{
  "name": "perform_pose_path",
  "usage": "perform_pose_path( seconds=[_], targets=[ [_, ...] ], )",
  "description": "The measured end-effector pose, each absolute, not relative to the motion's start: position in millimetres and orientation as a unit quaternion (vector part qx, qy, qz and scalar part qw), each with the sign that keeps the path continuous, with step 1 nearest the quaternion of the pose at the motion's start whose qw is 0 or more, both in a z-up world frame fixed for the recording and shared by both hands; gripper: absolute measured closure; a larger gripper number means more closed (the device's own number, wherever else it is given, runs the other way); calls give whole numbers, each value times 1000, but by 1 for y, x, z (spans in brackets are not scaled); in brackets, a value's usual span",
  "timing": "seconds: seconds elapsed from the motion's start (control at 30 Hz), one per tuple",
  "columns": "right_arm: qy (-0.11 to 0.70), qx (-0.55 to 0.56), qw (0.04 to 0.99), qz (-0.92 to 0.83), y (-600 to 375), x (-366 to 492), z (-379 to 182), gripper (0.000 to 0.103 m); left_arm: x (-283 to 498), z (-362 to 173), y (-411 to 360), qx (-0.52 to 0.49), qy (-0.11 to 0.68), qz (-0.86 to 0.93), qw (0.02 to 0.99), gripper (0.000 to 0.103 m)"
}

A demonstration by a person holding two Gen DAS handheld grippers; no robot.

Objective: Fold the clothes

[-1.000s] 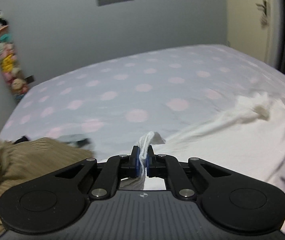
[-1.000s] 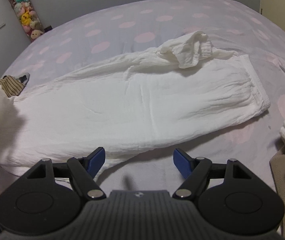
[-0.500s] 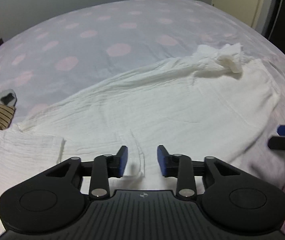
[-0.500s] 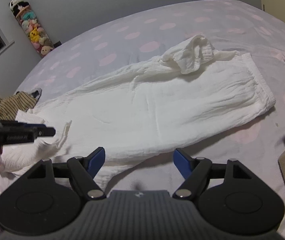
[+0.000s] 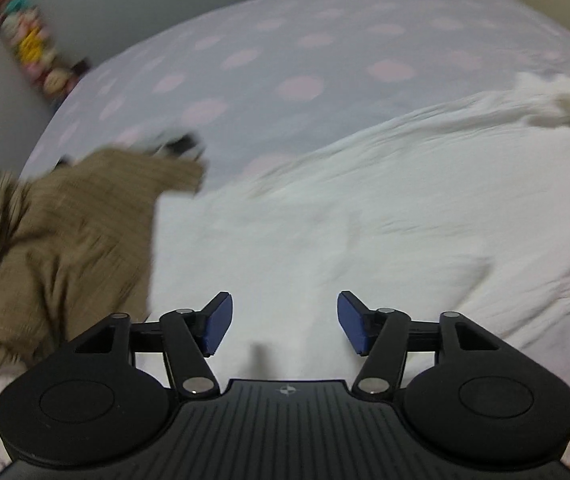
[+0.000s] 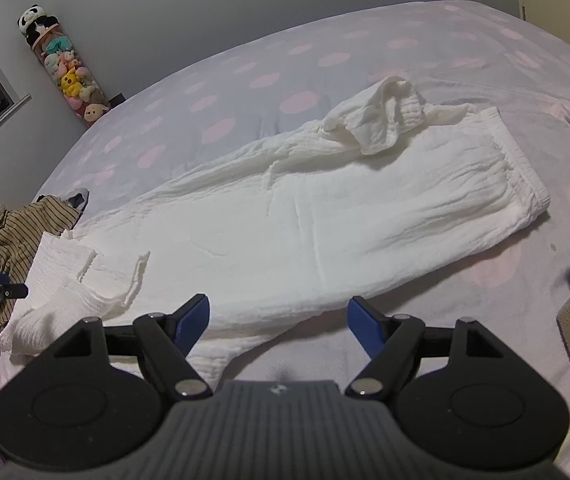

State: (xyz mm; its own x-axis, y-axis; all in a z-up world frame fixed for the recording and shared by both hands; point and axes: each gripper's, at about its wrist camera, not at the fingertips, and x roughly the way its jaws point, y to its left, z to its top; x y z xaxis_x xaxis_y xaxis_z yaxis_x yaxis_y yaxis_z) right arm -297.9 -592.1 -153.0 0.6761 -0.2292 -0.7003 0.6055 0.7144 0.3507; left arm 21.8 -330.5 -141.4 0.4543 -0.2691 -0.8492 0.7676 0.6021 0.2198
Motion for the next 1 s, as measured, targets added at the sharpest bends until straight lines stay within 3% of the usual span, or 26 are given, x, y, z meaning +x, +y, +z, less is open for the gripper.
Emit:
perform_pose_path(
  seconds=[0.23, 0.7, 1.0],
  targets=[
    [334, 291, 863, -243, -595, -293, -156, 24, 49, -175, -310, 186, 514, -344, 763, 44],
    [342, 285, 860, -247, -594, -292, -157, 24, -70, -159, -345, 232, 501, -548, 629, 45],
    [338, 286, 862, -246, -594, -293, -156, 23, -43, -129, -351, 212, 459, -510, 696, 45]
  ],
)
